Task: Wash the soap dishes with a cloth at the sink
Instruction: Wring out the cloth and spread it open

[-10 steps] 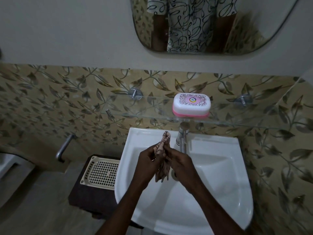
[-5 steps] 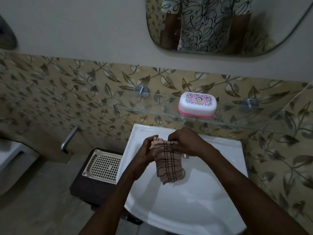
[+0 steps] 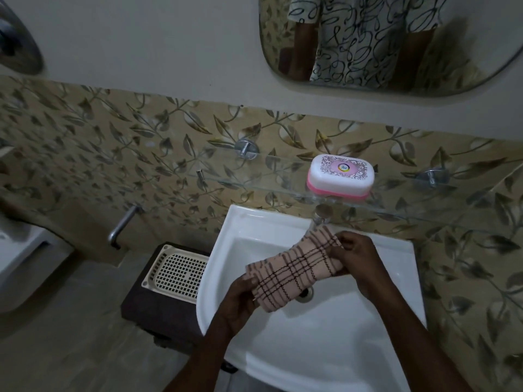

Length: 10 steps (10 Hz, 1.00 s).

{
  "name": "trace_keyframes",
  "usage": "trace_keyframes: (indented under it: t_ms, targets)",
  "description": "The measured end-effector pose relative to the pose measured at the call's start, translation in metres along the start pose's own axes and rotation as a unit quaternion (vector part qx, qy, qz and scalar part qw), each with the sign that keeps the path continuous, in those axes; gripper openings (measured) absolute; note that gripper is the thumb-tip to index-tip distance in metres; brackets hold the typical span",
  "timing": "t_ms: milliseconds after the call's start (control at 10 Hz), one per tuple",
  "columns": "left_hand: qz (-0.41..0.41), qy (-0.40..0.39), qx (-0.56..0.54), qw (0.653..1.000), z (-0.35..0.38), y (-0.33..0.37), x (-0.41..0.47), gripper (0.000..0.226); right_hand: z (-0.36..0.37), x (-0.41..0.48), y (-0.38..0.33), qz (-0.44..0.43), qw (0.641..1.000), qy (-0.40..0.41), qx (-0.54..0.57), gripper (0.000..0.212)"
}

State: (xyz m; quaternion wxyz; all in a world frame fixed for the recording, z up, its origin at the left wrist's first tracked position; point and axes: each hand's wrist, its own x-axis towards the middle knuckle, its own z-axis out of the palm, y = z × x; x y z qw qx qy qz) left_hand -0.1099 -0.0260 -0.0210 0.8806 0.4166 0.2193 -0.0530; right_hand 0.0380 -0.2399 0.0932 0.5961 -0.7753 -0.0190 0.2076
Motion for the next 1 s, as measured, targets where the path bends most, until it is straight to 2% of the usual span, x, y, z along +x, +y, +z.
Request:
trace_keyframes:
  t_ms: [100, 200, 300, 400, 500, 600, 700, 800, 900, 1000]
  targets:
    - [0.002, 0.048, 0.040, 0.998, 0.002, 0.002, -0.001, 0.052, 0.004, -0.006, 0.015, 0.058, 0.997, 0.033, 0.050, 0.017]
    - [0.018, 0.116, 0.090, 0.989, 0.007, 0.020, 0.004, 0.035, 0.013, -0.011, 0.023, 0.080, 0.993, 0.046, 0.079, 0.015]
    - [0.062, 0.148, 0.162, 0.974, 0.006, 0.053, 0.001, 0.031, 0.035, -0.016, 0.023, 0.093, 0.985, 0.065, 0.127, 0.009]
    - [0.109, 0.184, 0.178, 0.960, -0.023, 0.099, -0.012, 0.035, 0.079, -0.018, 0.015, 0.070, 0.982, 0.063, 0.161, 0.006]
    - [0.116, 0.218, 0.194, 0.949, -0.072, 0.149, -0.027, 0.045, 0.152, -0.018, 0.008, 0.031, 0.988, 0.047, 0.146, 0.008]
    - [0.106, 0.263, 0.238, 0.929, -0.139, 0.183, -0.030, 0.050, 0.239, -0.015, 0.013, 0.003, 0.998, 0.038, 0.043, 0.008]
    - [0.080, 0.296, 0.282, 0.909, -0.214, 0.196, -0.018, 0.051, 0.329, -0.009, 0.036, 0.020, 0.994, 0.045, -0.095, 0.026]
    - [0.047, 0.312, 0.351, 0.882, -0.273, 0.188, 0.004, 0.050, 0.399, 0.002, 0.064, 0.082, 0.987, 0.052, -0.127, 0.042]
    - [0.023, 0.326, 0.377, 0.867, -0.310, 0.170, 0.030, 0.060, 0.430, 0.029, 0.094, 0.167, 0.976, 0.069, -0.120, 0.042]
    - [0.019, 0.325, 0.415, 0.850, -0.345, 0.147, 0.060, 0.056, 0.444, 0.059, 0.123, 0.210, 0.972, 0.055, -0.088, 0.040]
